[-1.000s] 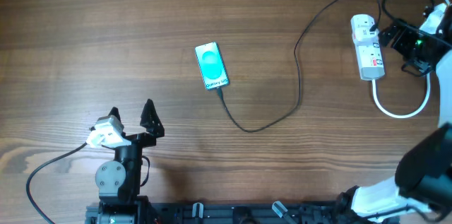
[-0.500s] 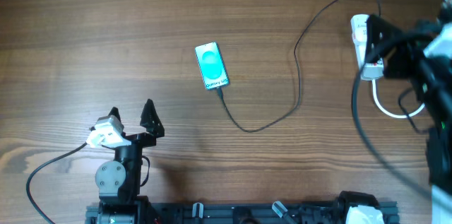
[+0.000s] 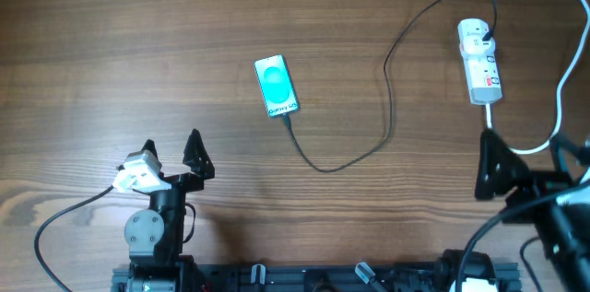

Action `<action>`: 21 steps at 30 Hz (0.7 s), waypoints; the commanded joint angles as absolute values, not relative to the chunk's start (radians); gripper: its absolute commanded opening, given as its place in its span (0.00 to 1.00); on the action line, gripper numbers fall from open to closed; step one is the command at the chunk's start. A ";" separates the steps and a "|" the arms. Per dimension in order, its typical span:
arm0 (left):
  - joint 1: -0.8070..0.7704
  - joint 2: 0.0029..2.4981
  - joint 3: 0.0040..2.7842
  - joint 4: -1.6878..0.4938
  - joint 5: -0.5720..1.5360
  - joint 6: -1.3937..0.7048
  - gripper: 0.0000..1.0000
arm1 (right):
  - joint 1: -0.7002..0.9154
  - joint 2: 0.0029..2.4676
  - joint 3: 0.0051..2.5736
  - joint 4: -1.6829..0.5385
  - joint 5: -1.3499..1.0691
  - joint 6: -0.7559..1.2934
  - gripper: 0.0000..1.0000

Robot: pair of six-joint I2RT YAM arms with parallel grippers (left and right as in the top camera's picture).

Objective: Plug charger to phone and switch on socket

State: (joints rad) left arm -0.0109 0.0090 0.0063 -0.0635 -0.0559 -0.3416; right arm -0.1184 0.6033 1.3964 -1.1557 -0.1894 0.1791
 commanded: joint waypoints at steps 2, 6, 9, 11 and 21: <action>-0.004 0.006 0.006 -0.067 -0.069 -0.321 1.00 | -0.115 0.548 1.398 -1.237 -0.146 0.175 1.00; -0.004 0.006 0.006 -0.068 -0.069 -0.321 1.00 | -0.115 0.537 1.359 -1.269 -0.147 0.125 1.00; -0.004 0.006 0.006 -0.068 -0.068 -0.321 1.00 | -0.115 0.512 1.220 -1.211 -0.166 0.124 1.00; -0.004 0.006 0.006 -0.068 -0.069 -0.321 1.00 | -0.115 0.476 1.065 -1.044 -0.240 0.123 1.00; -0.004 0.006 0.006 -0.068 -0.069 -0.321 1.00 | -0.115 0.239 0.532 -0.239 -0.474 0.123 1.00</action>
